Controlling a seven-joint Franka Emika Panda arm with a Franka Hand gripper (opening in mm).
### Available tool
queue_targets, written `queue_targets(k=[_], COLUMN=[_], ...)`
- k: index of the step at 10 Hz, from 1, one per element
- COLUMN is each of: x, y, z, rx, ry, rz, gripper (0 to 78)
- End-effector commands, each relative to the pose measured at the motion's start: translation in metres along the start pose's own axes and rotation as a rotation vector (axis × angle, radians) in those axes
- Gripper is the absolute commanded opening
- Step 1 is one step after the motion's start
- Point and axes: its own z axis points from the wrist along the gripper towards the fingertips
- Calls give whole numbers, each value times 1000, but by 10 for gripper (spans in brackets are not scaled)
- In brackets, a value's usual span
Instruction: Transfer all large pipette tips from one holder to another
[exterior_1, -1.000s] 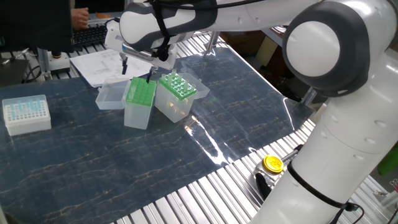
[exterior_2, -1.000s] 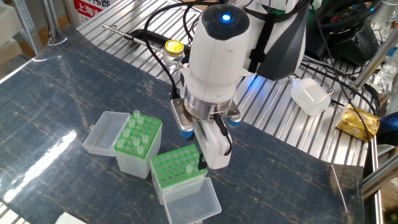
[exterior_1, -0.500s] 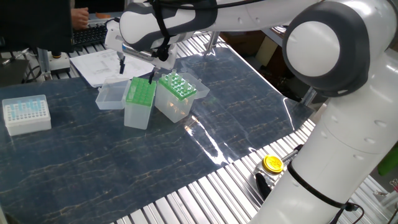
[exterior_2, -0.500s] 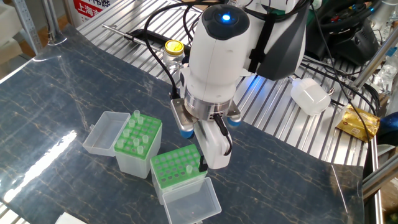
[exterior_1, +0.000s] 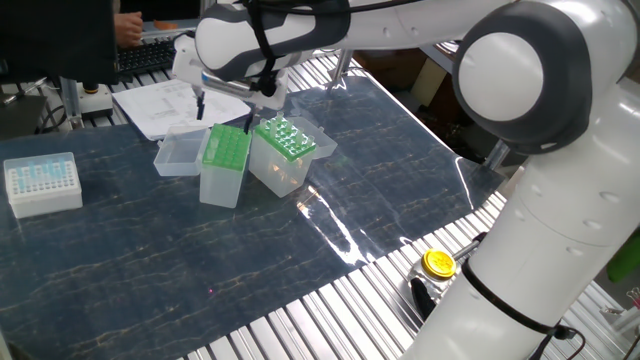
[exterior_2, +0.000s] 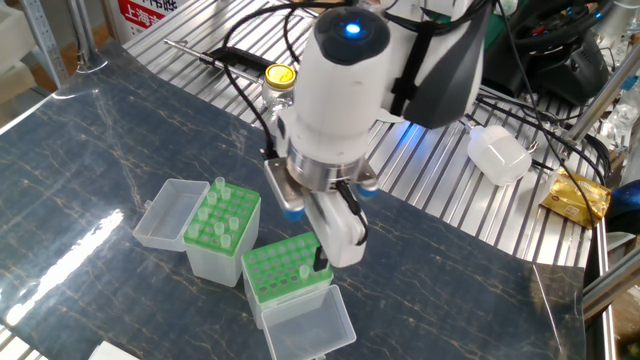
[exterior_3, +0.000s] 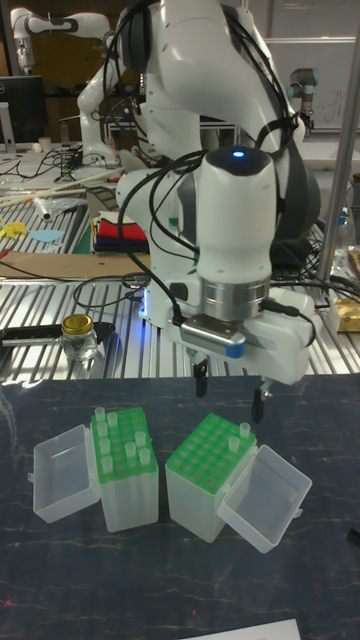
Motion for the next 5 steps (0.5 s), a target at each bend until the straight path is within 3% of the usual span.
queue_targets(k=[1, 5], x=[-13, -28], y=[-14, -31], z=[2, 11], rx=[4, 3], ry=[-1, -4], rz=[-87, -168], gripper=[774, 774])
